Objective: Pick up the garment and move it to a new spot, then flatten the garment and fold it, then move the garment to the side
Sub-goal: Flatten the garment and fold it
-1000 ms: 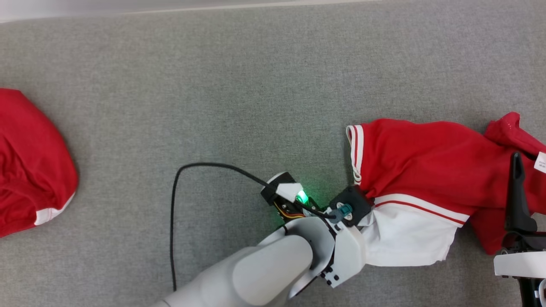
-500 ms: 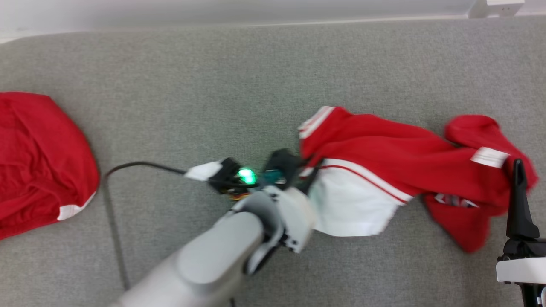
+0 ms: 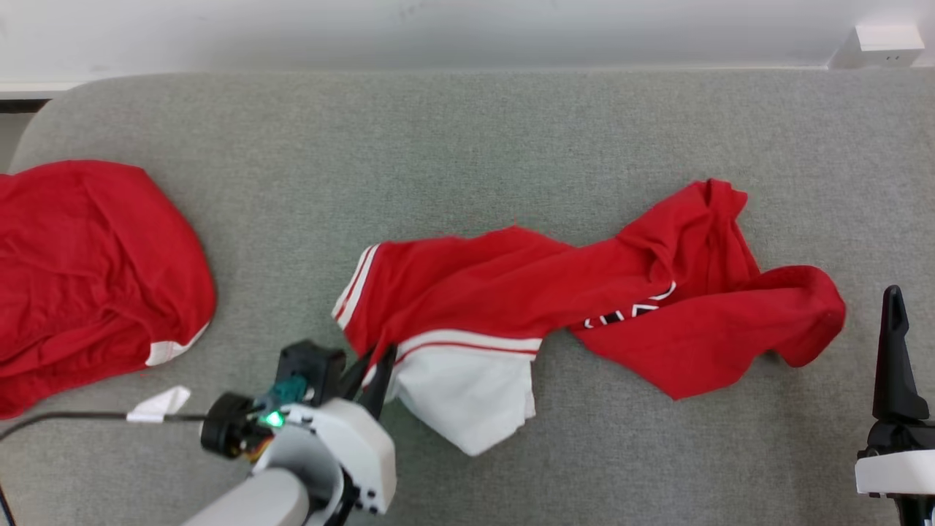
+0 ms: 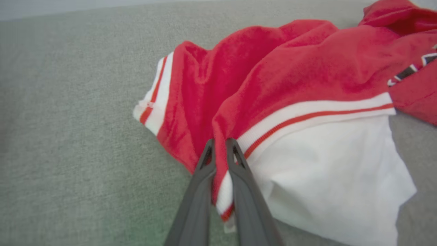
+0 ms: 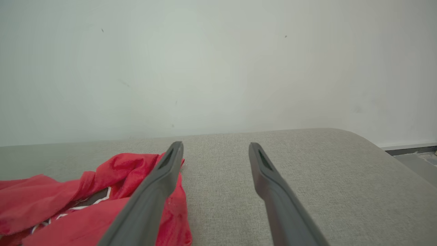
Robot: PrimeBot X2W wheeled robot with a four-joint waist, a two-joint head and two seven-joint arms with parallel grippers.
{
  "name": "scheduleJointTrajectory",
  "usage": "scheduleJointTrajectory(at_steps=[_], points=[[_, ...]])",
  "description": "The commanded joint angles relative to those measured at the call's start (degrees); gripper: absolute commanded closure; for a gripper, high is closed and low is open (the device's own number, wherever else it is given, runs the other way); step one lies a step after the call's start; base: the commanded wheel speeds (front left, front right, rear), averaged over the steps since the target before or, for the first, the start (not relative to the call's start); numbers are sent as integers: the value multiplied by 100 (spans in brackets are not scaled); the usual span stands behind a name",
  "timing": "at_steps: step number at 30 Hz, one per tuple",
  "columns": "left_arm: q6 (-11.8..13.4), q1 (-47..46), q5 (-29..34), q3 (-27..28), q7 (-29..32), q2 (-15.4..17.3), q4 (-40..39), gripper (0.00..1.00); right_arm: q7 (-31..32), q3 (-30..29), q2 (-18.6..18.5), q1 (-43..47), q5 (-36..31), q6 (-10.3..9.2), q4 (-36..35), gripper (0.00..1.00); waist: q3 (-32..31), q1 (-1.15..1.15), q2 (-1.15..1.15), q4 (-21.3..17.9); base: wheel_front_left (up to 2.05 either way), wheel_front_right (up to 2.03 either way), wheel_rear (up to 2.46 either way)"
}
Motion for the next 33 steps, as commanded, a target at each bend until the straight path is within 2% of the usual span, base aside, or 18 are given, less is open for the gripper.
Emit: scheduleJointTrajectory(at_steps=[1,2,3,4,11,16,19,23,28,33], points=[[32,141,-77,17,35,84,-87,100,15,-2,-5,37,49,-13,-1,0,-15,0,0,12,0,0,0],[37,221,-126,23,9,86,-162,100,20,0,-5,38,44,-13,2,0,-26,0,0,20,0,0,0],[66,259,-99,23,-34,116,-201,38,28,6,-5,37,37,-13,4,0,-35,0,0,24,0,0,0],[41,295,-82,18,-108,111,-251,0,37,9,-5,33,27,-13,5,0,-44,0,0,27,0,0,0],[192,564,-116,655,-1210,-73,-457,0,127,59,-5,27,-105,-13,-127,0,-176,0,0,49,0,0,0],[482,745,443,1614,-1364,13,-855,0,259,129,-4,63,-234,-13,-277,0,-270,0,0,114,0,0,0],[557,1119,803,2237,-1358,53,-1174,0,342,189,-5,101,-278,-13,-336,0,-336,0,0,151,0,0,0],[439,1579,1092,2673,-1360,89,-1452,0,440,288,-9,149,-307,-13,-393,0,-404,0,0,173,0,0,0],[180,1876,1217,2753,-1361,24,-1407,0,491,359,-9,180,-307,-13,-407,0,-454,0,0,184,0,0,0],[61,1922,1270,2815,-1362,-75,-1314,0,517,363,-9,192,-274,-13,-411,0,-482,0,0,185,0,0,0]])
